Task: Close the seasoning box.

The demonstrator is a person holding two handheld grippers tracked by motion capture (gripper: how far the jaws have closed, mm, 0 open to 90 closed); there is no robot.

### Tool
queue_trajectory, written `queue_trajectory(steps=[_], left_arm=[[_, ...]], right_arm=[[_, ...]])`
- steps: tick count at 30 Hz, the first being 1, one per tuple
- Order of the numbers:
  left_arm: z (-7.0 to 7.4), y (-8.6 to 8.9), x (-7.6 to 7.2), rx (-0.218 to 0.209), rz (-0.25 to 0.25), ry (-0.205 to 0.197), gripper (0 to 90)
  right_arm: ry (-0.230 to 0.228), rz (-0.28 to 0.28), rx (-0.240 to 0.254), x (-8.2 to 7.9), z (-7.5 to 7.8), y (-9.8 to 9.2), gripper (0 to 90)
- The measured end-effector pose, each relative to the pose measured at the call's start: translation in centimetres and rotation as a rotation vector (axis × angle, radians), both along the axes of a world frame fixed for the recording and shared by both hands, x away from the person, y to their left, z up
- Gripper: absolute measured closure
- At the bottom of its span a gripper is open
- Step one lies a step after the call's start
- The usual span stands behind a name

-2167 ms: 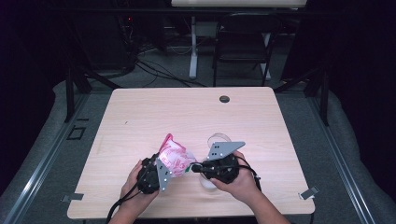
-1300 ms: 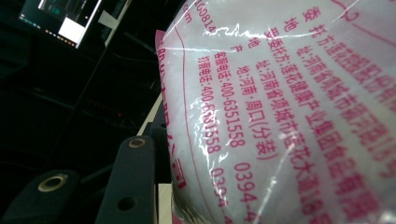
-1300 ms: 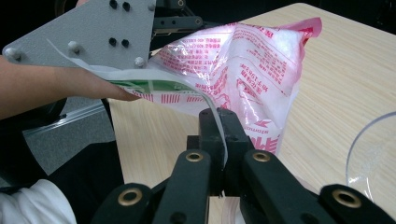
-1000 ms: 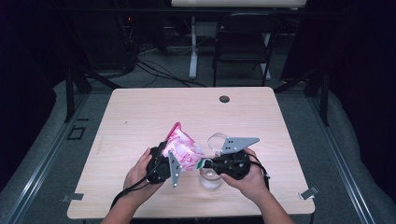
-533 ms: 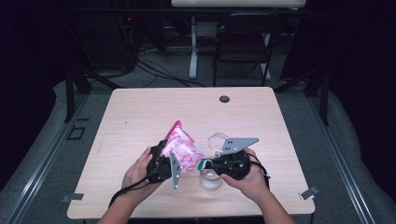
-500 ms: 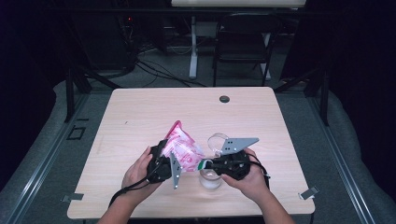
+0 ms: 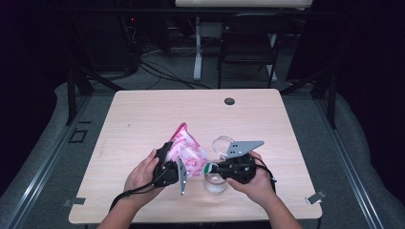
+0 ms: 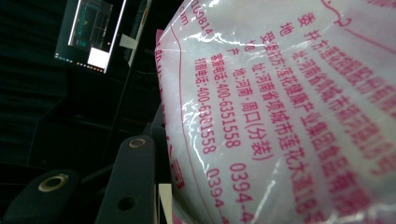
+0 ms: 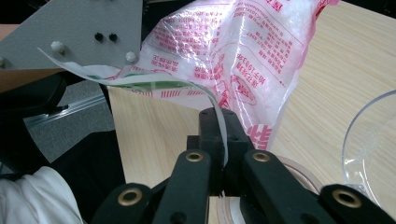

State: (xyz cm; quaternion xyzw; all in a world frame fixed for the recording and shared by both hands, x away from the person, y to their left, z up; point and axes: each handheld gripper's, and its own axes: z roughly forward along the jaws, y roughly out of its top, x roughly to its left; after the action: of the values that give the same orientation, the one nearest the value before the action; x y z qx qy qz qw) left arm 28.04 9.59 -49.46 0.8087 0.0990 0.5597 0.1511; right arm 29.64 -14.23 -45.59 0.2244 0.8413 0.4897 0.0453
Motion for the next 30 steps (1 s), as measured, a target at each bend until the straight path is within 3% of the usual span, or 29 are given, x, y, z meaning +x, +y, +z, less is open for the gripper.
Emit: queue_trajectory(steps=[30], left_arm=[[0.92,-0.83,0.08,0.127,-0.018,-0.06,60.4]], right_arm=[[0.0,-0.012,-0.009,0.22,-0.12,-0.4,90.0]])
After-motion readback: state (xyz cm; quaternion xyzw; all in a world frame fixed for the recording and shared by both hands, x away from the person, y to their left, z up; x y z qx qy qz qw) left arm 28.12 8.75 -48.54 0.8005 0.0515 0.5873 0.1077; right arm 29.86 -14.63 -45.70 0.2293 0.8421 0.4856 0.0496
